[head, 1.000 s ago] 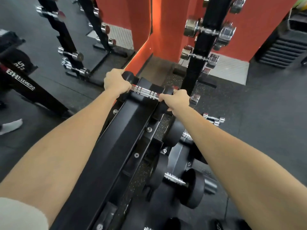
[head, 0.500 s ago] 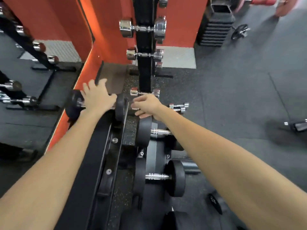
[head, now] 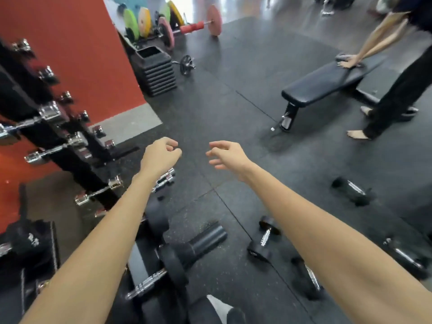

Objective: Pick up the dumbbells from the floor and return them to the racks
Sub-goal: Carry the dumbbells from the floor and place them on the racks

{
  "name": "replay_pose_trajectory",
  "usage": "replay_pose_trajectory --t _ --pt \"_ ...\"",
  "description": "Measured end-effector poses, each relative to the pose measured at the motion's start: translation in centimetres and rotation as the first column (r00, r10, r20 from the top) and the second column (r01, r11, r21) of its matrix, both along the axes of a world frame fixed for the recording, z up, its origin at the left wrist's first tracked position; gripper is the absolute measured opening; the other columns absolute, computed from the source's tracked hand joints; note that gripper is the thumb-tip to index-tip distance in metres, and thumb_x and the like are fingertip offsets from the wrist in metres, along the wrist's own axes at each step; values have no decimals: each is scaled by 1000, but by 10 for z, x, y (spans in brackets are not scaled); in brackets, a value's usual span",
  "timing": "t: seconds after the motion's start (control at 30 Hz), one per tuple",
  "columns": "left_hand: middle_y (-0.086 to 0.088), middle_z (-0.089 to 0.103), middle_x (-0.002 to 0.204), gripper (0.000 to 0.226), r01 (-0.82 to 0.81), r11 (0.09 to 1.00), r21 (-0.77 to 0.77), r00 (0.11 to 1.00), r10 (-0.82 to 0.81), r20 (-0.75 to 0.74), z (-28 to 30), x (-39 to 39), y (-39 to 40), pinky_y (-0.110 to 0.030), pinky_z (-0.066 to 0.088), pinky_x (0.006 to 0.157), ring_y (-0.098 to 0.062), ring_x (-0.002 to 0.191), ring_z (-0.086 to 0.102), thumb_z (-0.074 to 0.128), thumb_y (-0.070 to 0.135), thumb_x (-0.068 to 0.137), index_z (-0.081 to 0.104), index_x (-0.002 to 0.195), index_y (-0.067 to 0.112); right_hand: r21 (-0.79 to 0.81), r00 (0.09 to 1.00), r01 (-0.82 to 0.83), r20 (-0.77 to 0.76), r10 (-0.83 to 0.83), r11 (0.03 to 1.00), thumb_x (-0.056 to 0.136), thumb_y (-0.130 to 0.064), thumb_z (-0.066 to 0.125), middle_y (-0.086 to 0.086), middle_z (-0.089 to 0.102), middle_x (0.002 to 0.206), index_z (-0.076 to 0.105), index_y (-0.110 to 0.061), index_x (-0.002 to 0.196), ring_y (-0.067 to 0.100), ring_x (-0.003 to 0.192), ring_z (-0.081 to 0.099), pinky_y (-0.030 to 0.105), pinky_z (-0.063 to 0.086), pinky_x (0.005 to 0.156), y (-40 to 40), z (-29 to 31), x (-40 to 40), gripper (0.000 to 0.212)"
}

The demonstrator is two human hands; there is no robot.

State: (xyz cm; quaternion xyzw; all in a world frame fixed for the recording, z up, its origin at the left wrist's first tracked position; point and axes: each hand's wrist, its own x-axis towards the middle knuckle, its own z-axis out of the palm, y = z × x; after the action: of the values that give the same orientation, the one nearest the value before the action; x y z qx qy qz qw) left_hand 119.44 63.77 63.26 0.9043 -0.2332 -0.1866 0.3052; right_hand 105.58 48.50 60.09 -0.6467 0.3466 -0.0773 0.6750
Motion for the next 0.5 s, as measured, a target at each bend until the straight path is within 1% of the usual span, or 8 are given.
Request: replay_pose_trajectory --t 0.13,0.23,0.33,0.4,0.5 --pt "4 74 119 33 151 988 -27 989 -151 9 18 -92 -101 -41 53 101 -20 113 65 65 30 86 71 118 28 -21 984 168 58 -166 986 98 -9 59 7 72 117 64 -16 130 21 84 68 27 55 71 -74 18 -118 34" --pt "6 74 118 32 264 963 -45 964 -264 16 26 -174 -172 -42 54 101 -19 111 66 64 33 83 71 114 31 -42 948 308 96 -303 951 98 -9 61 6 71 114 64 -12 134 18 80 69 24 56 69 -125 29 -216 36" --pt "6 72 117 31 385 920 -69 923 -385 21 30 -265 -237 -36 53 99 -17 110 63 64 28 88 71 118 27 -56 886 454 129 -445 889 97 -9 65 5 71 112 65 -12 134 20 85 70 24 55 68 -166 36 -315 37" --pt "6 72 117 31 469 881 -60 883 -468 24 32 -328 -273 -37 53 101 -17 111 62 64 26 90 70 121 26 -53 840 534 144 -523 844 98 -8 64 6 70 110 64 -11 134 22 87 68 25 54 68 -185 39 -379 36" --pt "5 74 120 30 583 810 -63 812 -584 14 35 -418 -314 -38 52 103 -18 114 63 64 24 91 70 121 26 -53 771 631 145 -620 774 98 -10 65 4 71 112 64 -14 134 20 86 69 27 56 71 -206 43 -471 37"
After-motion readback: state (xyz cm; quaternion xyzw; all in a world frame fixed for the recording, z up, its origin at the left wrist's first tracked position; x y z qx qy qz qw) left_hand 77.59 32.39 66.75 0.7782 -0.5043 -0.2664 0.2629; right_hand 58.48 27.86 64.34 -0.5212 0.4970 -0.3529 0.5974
